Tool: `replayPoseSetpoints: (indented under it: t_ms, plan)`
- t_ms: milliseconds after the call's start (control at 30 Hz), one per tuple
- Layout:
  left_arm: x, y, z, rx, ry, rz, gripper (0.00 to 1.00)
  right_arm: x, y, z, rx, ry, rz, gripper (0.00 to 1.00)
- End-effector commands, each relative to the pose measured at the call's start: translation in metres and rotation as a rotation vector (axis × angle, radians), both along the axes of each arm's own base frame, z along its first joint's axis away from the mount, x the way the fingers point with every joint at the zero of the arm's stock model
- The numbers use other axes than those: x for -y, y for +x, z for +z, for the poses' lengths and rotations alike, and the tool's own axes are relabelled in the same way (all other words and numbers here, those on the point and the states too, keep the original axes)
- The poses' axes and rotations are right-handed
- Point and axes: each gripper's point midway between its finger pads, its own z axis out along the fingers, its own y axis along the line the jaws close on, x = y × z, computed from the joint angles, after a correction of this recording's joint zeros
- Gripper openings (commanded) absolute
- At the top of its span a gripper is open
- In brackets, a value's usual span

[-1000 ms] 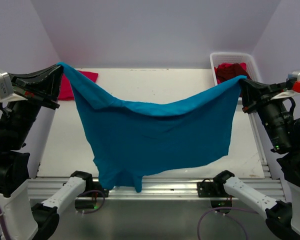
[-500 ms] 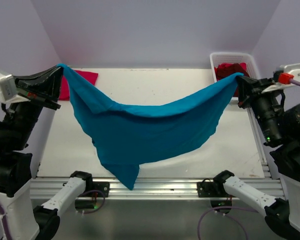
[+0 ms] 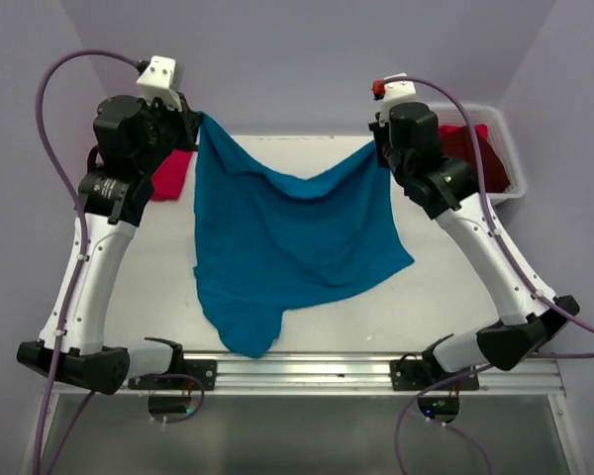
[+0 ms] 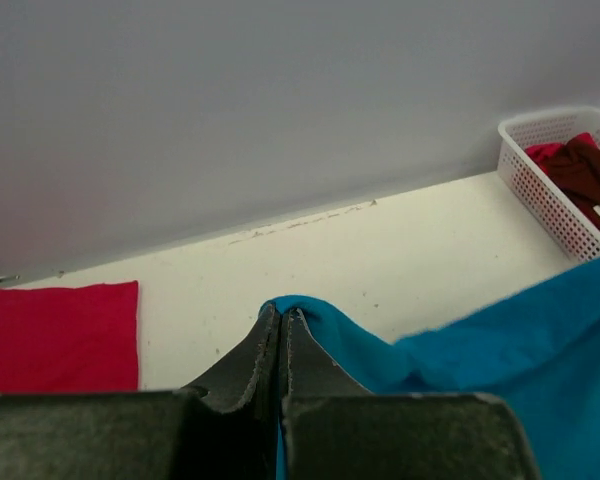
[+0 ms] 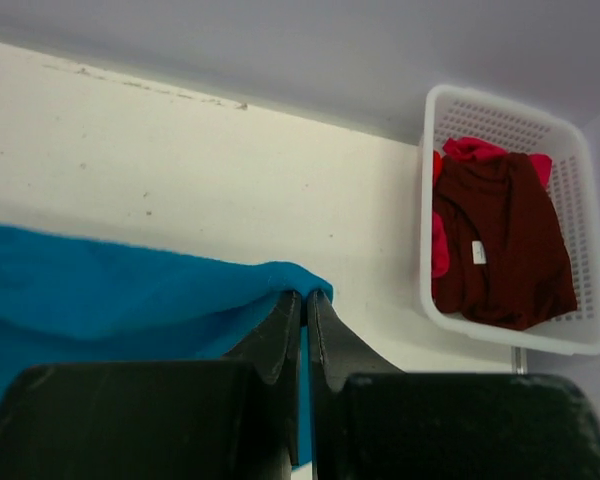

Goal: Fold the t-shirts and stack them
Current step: Flatten the tshirt out

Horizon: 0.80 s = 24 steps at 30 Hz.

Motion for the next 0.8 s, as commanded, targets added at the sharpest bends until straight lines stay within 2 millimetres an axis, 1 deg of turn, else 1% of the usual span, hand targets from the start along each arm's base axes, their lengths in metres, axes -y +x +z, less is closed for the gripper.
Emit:
replayPoseSetpoints:
  t_ms: [0, 33, 67, 100, 133, 167, 200, 233, 267, 300, 333, 367, 400, 433, 467, 500, 533, 600, 633, 667, 700, 733, 767]
  plan:
    - [-0.002, -0.063, 0.106, 0.303, -0.031, -0.019, 0.0, 0.021, -0.05, 0.114, 0.278, 0.16, 0.049, 0.0]
    - [-0.002, -0.073, 0.114, 0.327, -0.042, -0.031, 0.0, 0.022, -0.059, 0.121, 0.303, 0.176, 0.071, 0.0]
    - [-0.005, -0.094, 0.127, 0.37, -0.054, -0.041, 0.0, 0.021, -0.069, 0.122, 0.317, 0.188, 0.102, 0.0]
    - [-0.006, -0.106, 0.136, 0.394, -0.061, -0.05, 0.0, 0.031, -0.091, 0.14, 0.38, 0.224, 0.117, 0.0]
    - [-0.011, -0.125, 0.145, 0.428, -0.066, -0.052, 0.0, 0.037, -0.105, 0.149, 0.414, 0.245, 0.129, 0.0]
    - [-0.013, -0.137, 0.151, 0.452, -0.066, -0.06, 0.0, 0.036, -0.115, 0.149, 0.424, 0.266, 0.159, 0.0]
    - [-0.015, -0.149, 0.157, 0.479, -0.068, -0.065, 0.0, 0.039, -0.126, 0.157, 0.458, 0.288, 0.181, 0.0]
    - [-0.02, -0.17, 0.168, 0.53, -0.078, -0.068, 0.0, 0.051, -0.153, 0.172, 0.521, 0.324, 0.203, 0.0]
    - [-0.021, -0.18, 0.173, 0.549, -0.079, -0.078, 0.0, 0.051, -0.161, 0.172, 0.531, 0.338, 0.226, 0.0]
    - [-0.018, -0.2, 0.182, 0.579, -0.09, -0.119, 0.0, 0.054, -0.181, 0.18, 0.56, 0.359, 0.27, 0.0]
    - [-0.015, -0.212, 0.186, 0.594, -0.094, -0.157, 0.0, 0.056, -0.191, 0.185, 0.571, 0.378, 0.289, 0.0]
    - [-0.016, -0.222, 0.19, 0.609, -0.1, -0.168, 0.0, 0.055, -0.2, 0.183, 0.56, 0.38, 0.325, 0.0]
    - [-0.018, -0.241, 0.195, 0.638, -0.131, -0.18, 0.0, 0.056, -0.208, 0.185, 0.565, 0.388, 0.338, 0.0]
    - [-0.018, -0.253, 0.196, 0.653, -0.143, -0.195, 0.0, 0.063, -0.224, 0.192, 0.596, 0.398, 0.353, 0.0]
    - [-0.02, -0.261, 0.195, 0.659, -0.152, -0.199, 0.0, 0.066, -0.232, 0.193, 0.6, 0.401, 0.363, 0.0]
    - [-0.023, -0.28, 0.197, 0.687, -0.17, -0.203, 0.0, 0.068, -0.24, 0.196, 0.607, 0.429, 0.373, 0.0]
    - [-0.025, -0.287, 0.198, 0.699, -0.178, -0.2, 0.0, 0.077, -0.253, 0.205, 0.644, 0.437, 0.369, 0.0]
    - [-0.027, -0.303, 0.203, 0.724, -0.196, -0.207, 0.0, 0.087, -0.265, 0.211, 0.678, 0.422, 0.337, 0.0]
    - [-0.027, -0.306, 0.205, 0.731, -0.199, -0.211, 0.0, 0.092, -0.275, 0.22, 0.711, 0.42, 0.331, 0.0]
    - [-0.027, -0.309, 0.208, 0.741, -0.199, -0.212, 0.0, 0.097, -0.275, 0.224, 0.728, 0.412, 0.301, 0.0]
    - [-0.026, -0.301, 0.208, 0.725, -0.199, -0.209, 0.0, 0.102, -0.275, 0.226, 0.738, 0.413, 0.265, 0.0]
    - [-0.026, -0.295, 0.207, 0.715, -0.197, -0.194, 0.0, 0.114, -0.268, 0.225, 0.737, 0.433, 0.183, 0.0]
    - [-0.026, -0.282, 0.202, 0.688, -0.195, -0.177, 0.0, 0.115, -0.248, 0.215, 0.683, 0.417, 0.129, 0.0]
